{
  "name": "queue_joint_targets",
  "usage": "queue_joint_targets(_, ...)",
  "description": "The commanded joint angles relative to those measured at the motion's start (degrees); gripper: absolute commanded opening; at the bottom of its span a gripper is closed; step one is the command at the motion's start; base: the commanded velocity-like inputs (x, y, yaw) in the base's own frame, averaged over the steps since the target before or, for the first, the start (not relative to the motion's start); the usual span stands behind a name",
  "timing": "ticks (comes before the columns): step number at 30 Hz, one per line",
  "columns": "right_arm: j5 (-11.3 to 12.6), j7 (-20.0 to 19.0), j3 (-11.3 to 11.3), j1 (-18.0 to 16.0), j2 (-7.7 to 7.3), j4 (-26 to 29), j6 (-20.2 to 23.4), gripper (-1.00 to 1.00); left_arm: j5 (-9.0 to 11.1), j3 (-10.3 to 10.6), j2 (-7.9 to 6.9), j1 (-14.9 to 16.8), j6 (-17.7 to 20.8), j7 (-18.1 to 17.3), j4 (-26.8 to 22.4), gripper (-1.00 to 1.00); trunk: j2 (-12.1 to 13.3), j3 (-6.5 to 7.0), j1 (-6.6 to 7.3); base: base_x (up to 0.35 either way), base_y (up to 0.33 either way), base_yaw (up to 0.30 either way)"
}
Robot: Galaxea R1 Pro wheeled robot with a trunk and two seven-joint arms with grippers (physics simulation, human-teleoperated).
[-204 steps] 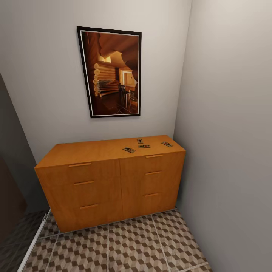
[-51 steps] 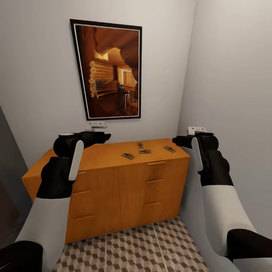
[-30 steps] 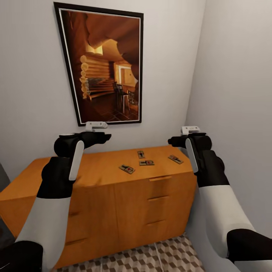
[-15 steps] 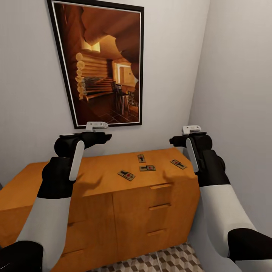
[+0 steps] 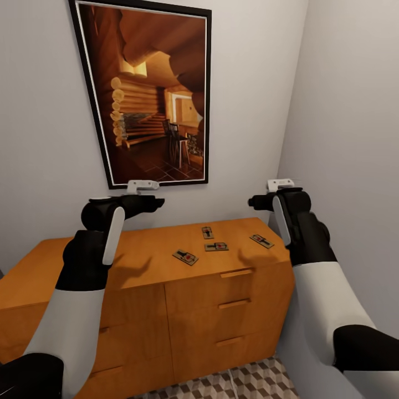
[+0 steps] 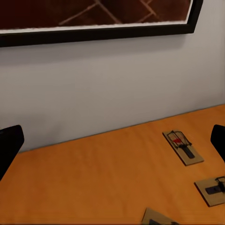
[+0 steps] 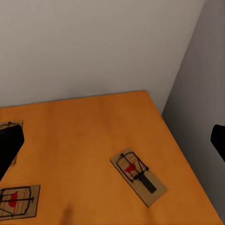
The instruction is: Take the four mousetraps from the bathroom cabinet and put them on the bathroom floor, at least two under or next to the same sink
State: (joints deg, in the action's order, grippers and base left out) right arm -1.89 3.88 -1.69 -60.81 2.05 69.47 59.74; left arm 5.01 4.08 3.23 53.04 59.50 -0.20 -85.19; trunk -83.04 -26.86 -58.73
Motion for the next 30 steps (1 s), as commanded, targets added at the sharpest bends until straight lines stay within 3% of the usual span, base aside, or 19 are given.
queue_joint_targets(1,-0.2,0.1,-0.1,-0.4,0.00,-0.8,0.3,1.00,0.3,0.0,0.01,0.1,0.3,0.1,0.2,1.00,0.0,-0.07,0.00,0.001,0.000,0.000)
queue_joint_targets(10,0.1,0.0,-0.1,-2.1,-0.02,-6.0,0.3,1.00,0.4,-0.1,-0.04,0.1,0.2,0.1,1.7,1.00,0.0,-0.07,0.00,0.000,0.000,0.000)
queue_joint_targets(22,1.8,0.0,-0.2,-2.4,-0.02,-7.5,0.3,1.00,0.5,-0.1,-0.06,0.1,0.2,0.1,2.8,1.00,0.0,-0.07,0.00,0.000,0.000,0.000)
queue_joint_targets(28,4.1,0.0,-2.1,-2.5,-0.23,-7.6,0.3,1.00,0.5,-0.1,-0.06,0.1,0.2,0.1,3.3,1.00,0.0,-0.07,0.00,0.000,0.000,0.000)
queue_joint_targets(30,6.0,0.0,-4.1,-2.5,-1.26,-7.7,0.3,1.00,0.6,-0.1,-0.06,0.1,0.2,0.1,3.5,1.00,0.0,-0.07,0.00,0.000,0.000,0.000)
